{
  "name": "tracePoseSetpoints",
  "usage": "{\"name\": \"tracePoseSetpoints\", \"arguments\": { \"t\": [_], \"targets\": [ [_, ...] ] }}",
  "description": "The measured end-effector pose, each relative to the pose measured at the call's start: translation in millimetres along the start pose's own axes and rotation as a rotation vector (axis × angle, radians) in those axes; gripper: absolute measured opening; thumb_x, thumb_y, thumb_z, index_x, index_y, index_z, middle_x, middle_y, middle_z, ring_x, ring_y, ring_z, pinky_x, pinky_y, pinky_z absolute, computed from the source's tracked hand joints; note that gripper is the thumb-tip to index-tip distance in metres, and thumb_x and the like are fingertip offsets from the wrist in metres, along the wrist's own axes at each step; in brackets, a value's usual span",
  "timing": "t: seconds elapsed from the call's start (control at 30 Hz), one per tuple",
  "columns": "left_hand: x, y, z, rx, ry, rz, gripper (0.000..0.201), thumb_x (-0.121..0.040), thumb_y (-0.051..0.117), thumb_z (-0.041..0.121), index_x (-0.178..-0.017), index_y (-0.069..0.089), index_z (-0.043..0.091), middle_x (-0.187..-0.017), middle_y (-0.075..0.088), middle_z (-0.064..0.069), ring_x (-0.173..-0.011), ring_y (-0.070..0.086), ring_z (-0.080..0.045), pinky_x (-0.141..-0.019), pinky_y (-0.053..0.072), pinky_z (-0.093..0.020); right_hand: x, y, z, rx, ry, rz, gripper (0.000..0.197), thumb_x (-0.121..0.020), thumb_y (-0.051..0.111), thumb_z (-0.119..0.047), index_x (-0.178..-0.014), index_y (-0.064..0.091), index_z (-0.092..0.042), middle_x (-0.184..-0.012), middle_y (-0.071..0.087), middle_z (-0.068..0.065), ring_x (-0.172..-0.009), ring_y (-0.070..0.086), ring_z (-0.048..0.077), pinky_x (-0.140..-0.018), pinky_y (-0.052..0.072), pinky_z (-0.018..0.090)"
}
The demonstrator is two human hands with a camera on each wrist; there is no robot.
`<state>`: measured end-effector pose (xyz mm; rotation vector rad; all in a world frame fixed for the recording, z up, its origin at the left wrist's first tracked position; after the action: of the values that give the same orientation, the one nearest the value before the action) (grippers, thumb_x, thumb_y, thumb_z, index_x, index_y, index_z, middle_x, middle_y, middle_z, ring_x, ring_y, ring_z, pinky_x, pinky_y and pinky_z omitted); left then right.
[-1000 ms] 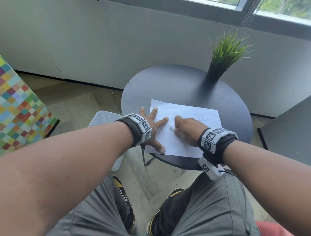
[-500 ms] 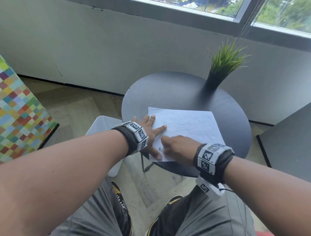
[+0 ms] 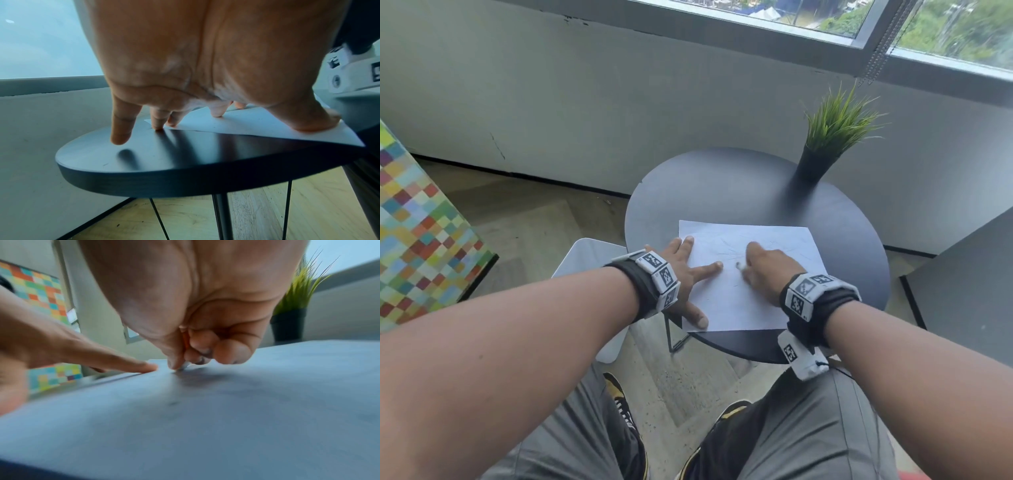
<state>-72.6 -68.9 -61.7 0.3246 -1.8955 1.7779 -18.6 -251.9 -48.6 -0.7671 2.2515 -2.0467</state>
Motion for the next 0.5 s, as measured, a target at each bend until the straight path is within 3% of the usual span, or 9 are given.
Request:
{"name": "tracePoseSetpoints", "arguments": {
  "t": [0.07,0.2,0.27,0.37,0.43,0.5],
  "targets": [
    [-0.2,-0.2,0.3,-0.012,-0.007,0.002,0.116,-0.059,0.054,0.095,-0.149,-0.010,0.058,-0.165,-0.019,-0.012,-0.153,-0.010,-0.034,-0.113,0.016,-0.071,3.4,-1.7,3.1,-0.019,0.025,0.005,0.023,-0.095,0.041,-0.037,-0.099,0.039,-0.015,-0.102,0.062,0.016,-0.087,0.055,0.034,-0.079,0.048,0.041],
    [1.7,1.0,2.6,-0.022,-0.034,0.038,0.118,-0.058,0.051,0.097,-0.151,-0.008,0.055,-0.165,-0.015,-0.012,-0.152,-0.005,-0.035,-0.111,0.018,-0.071,35.1,20.2,-18.7,0.023,-0.187,-0.137,0.027,-0.096,0.041,-0.046,-0.100,0.038,-0.019,-0.098,0.061,0.011,-0.083,0.054,0.031,-0.077,0.047,0.041],
    [4.1,2.0,6.0,-0.025,-0.046,0.054,0.119,-0.059,0.047,0.098,-0.153,-0.006,0.050,-0.165,-0.015,-0.010,-0.152,-0.006,-0.036,-0.112,0.015,-0.072,36.6,18.2,-7.3,-0.012,-0.126,-0.114,0.029,-0.096,0.041,-0.048,-0.101,0.040,-0.019,-0.099,0.060,0.011,-0.085,0.054,0.030,-0.080,0.046,0.041],
    [9.2,4.5,15.3,-0.061,-0.035,0.088,0.118,-0.067,0.041,0.096,-0.158,0.002,0.031,-0.167,-0.012,-0.006,-0.153,-0.004,-0.031,-0.114,0.016,-0.066,25.4,4.4,28.8,-0.071,0.083,-0.004,0.031,-0.095,0.041,-0.048,-0.100,0.042,-0.018,-0.101,0.062,0.010,-0.090,0.056,0.031,-0.082,0.047,0.041],
    [12.3,4.9,20.9,-0.065,-0.023,0.121,0.113,-0.072,0.037,0.094,-0.156,0.015,0.023,-0.165,0.006,-0.007,-0.149,0.015,-0.030,-0.112,0.027,-0.059,24.7,0.4,40.6,-0.103,0.107,0.055,0.027,-0.095,0.044,-0.046,-0.096,0.043,-0.019,-0.097,0.062,0.006,-0.087,0.057,0.028,-0.078,0.047,0.038],
    [15.3,1.0,23.5,-0.069,-0.009,0.163,0.097,-0.077,0.036,0.090,-0.146,0.034,0.023,-0.151,0.032,-0.008,-0.134,0.035,-0.030,-0.100,0.037,-0.050,26.5,3.1,39.4,-0.146,0.053,0.090,0.021,-0.095,0.049,-0.041,-0.092,0.045,-0.021,-0.097,0.057,0.000,-0.087,0.054,0.023,-0.075,0.044,0.036]
  ]
}}
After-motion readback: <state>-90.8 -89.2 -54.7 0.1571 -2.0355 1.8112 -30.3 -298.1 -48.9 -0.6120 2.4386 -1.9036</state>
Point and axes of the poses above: each hand's wrist, its own x-axis away from the middle knuckle, its own y-axis out of the palm, z = x × y, the point moved 2 cm from there along -x, towards the middle knuckle
